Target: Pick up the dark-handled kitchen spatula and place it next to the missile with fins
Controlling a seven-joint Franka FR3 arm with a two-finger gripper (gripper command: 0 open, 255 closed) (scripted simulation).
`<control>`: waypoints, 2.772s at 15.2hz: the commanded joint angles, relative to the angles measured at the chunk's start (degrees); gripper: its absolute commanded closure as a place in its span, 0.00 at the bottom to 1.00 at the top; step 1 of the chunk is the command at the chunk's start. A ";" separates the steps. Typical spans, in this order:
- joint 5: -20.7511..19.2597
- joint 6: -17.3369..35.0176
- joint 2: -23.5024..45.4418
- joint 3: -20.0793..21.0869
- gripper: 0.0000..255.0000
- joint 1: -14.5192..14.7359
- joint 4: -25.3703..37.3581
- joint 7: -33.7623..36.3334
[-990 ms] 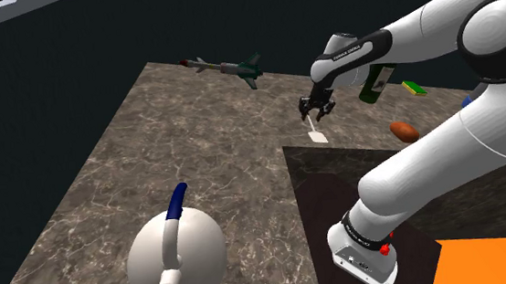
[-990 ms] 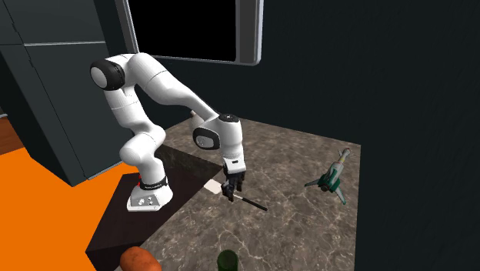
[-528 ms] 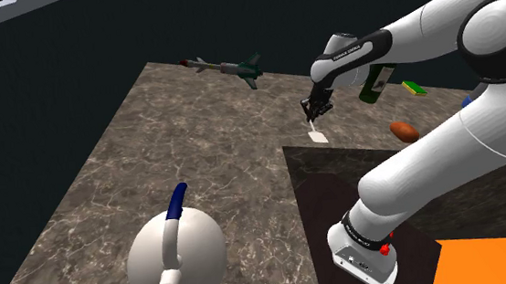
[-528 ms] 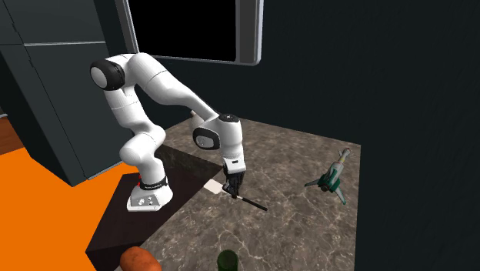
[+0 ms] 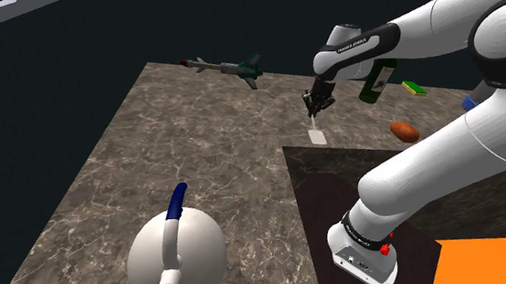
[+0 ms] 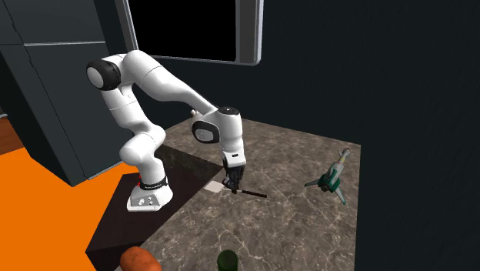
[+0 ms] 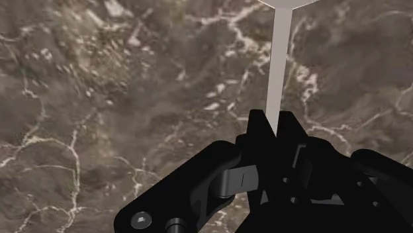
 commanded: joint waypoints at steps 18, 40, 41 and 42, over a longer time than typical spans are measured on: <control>-0.19 -16.12 -6.65 1.16 1.00 -0.07 9.49 0.25; 1.88 -29.54 -1.62 4.21 1.00 2.03 27.71 3.29; 2.21 -29.51 0.07 4.72 1.00 2.44 29.33 4.07; 2.52 -29.53 1.78 5.22 1.00 2.84 31.02 4.84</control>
